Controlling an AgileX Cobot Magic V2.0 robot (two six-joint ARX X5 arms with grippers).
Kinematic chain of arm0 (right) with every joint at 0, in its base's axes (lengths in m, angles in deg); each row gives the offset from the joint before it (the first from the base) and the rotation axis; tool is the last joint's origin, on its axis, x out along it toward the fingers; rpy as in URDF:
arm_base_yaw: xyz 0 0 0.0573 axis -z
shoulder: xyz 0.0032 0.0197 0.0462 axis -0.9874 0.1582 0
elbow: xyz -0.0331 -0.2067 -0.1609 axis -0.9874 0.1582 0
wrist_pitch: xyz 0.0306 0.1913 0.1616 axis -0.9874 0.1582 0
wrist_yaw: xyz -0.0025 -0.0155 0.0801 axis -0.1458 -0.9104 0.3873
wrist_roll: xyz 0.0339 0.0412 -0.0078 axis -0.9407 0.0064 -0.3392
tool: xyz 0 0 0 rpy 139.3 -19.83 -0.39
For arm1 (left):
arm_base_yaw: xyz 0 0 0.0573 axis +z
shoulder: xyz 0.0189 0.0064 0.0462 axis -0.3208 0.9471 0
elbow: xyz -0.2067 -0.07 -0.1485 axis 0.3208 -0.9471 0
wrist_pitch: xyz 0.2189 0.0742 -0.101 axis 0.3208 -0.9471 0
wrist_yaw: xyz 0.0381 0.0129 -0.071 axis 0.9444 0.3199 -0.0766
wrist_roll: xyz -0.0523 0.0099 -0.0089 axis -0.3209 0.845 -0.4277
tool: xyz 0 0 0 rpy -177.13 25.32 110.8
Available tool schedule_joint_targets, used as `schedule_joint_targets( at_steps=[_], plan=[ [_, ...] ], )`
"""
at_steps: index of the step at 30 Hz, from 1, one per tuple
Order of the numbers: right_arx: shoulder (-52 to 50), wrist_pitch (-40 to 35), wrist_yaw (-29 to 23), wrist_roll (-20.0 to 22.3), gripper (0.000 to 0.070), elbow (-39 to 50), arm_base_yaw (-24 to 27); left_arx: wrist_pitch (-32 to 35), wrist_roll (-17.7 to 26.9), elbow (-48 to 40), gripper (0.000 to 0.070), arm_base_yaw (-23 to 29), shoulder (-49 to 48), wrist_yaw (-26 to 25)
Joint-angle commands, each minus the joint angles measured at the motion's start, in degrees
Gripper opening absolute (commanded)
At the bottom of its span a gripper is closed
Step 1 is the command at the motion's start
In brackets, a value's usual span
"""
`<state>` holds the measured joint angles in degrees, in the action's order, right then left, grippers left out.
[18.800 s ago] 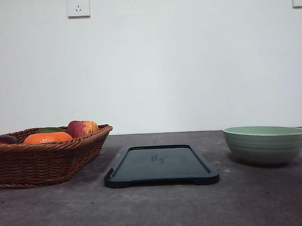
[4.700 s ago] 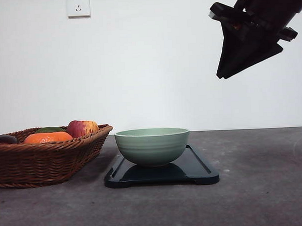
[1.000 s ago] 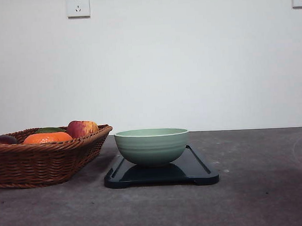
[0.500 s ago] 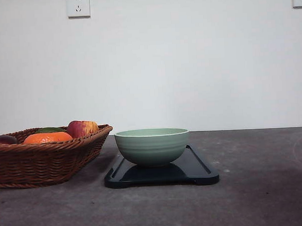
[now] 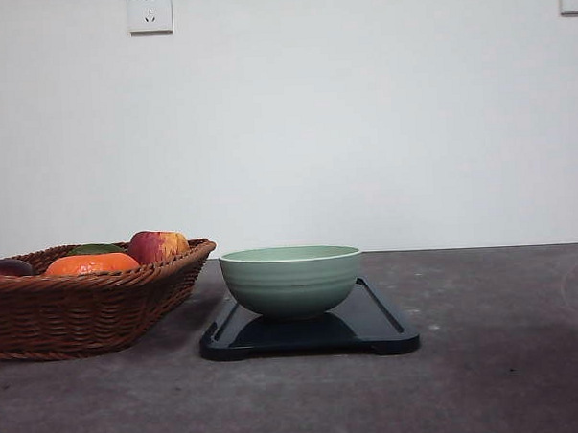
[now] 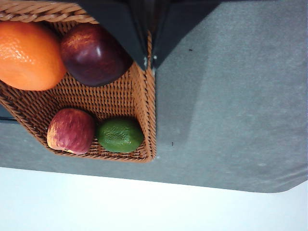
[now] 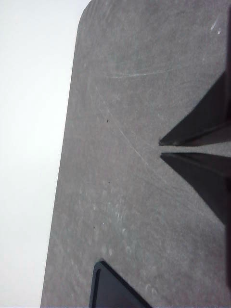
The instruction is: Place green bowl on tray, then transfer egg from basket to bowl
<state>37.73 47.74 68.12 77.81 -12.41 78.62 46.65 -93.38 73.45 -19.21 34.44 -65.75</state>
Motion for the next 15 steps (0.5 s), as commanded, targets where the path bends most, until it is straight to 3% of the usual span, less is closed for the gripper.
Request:
schedule_joint_targets(
  at_steps=[1, 15],
  plan=[
    [0.0, -0.8, -0.2, -0.8, 0.0016, 0.2, 0.0, -0.4, 0.6, -1.1, 0.0000, 0.1, 0.0, 0.3],
    [0.0, -0.8, -0.2, -0.8, 0.0016, 0.2, 0.0, -0.3, 0.6, -1.1, 0.0000, 0.1, 0.0, 0.3]
  ],
)
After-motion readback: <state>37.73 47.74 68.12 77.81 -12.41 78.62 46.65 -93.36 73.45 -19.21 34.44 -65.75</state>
